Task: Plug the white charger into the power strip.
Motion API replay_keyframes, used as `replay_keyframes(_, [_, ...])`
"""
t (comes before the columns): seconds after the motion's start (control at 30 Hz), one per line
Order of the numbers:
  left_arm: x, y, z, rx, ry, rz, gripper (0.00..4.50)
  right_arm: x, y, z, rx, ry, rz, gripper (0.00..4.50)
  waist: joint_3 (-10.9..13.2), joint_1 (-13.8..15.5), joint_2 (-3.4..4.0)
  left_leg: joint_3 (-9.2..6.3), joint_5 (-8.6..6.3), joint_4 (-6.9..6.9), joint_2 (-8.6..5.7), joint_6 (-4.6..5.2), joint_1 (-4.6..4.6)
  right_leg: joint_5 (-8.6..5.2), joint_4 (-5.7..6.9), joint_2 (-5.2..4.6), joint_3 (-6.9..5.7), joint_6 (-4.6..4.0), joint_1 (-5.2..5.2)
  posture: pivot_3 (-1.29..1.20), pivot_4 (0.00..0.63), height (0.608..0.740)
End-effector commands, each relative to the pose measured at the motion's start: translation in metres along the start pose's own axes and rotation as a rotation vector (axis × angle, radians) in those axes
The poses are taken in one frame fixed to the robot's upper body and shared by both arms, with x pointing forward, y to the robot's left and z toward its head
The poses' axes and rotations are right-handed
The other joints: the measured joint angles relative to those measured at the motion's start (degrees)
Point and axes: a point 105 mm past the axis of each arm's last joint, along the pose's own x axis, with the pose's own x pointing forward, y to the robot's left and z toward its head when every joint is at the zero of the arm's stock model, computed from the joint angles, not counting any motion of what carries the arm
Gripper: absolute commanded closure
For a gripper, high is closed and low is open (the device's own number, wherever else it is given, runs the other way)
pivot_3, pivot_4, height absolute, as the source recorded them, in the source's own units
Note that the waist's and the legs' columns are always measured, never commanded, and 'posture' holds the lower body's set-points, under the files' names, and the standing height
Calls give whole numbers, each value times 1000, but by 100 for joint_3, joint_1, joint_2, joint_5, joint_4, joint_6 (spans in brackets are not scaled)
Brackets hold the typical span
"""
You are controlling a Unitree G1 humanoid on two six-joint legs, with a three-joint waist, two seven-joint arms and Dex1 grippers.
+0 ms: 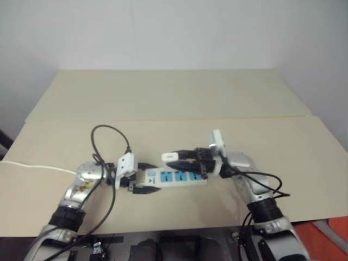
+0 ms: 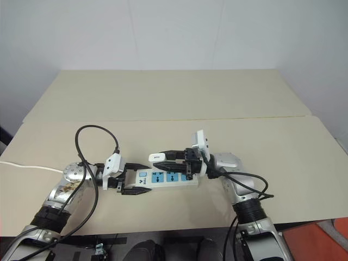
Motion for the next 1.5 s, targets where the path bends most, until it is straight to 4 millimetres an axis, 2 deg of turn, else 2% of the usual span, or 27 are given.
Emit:
replay_keyframes(0.03, [4,-6,-7,-9,32,-14,1226,9,-6,3,-39,-9,-6,3402,0,0,0,0,1,-1,-1,-1,0,-1,1,0,0,-1,-1,0,150,740])
replay_keyframes(0.23, [5,-6,-6,-11,27,-14,1226,13,-9,-4,-14,14,-7,3402,0,-3,2,1,2,-4,-2,-4,1,-1,1,0,0,-2,-1,0,150,740])
replay_keyframes(0.47, [5,-8,-7,-18,23,-17,1226,10,-4,-17,10,57,6,3402,-1,-17,3,1,3,-6,-2,-6,3,-2,2,0,0,-3,-1,0,150,740])
replay_keyframes(0.7, [5,-7,-7,-19,22,-16,1226,15,0,-25,19,58,10,3402,-1,-17,3,1,4,-7,-3,-7,3,-2,3,1,0,-4,-1,0,150,740])
replay_keyframes(0.93, [4,-7,-7,-19,23,-18,1226,15,-6,-31,21,59,-2,3402,-1,-18,4,1,4,-8,-3,-7,5,-3,3,1,0,-4,0,0,150,740])
replay_keyframes(1.3, [0,-8,-7,-21,27,-21,1226,-11,-13,-48,20,123,-42,3402,-5,-26,9,3,4,-11,-2,-7,16,-4,4,1,0,-6,6,0,150,740])
replay_keyframes(1.5, [2,-6,-5,-18,20,-24,1226,-14,-11,-55,31,147,-42,3402,-7,-21,11,4,5,-13,-1,-9,19,-7,10,1,0,-12,5,0,150,740])
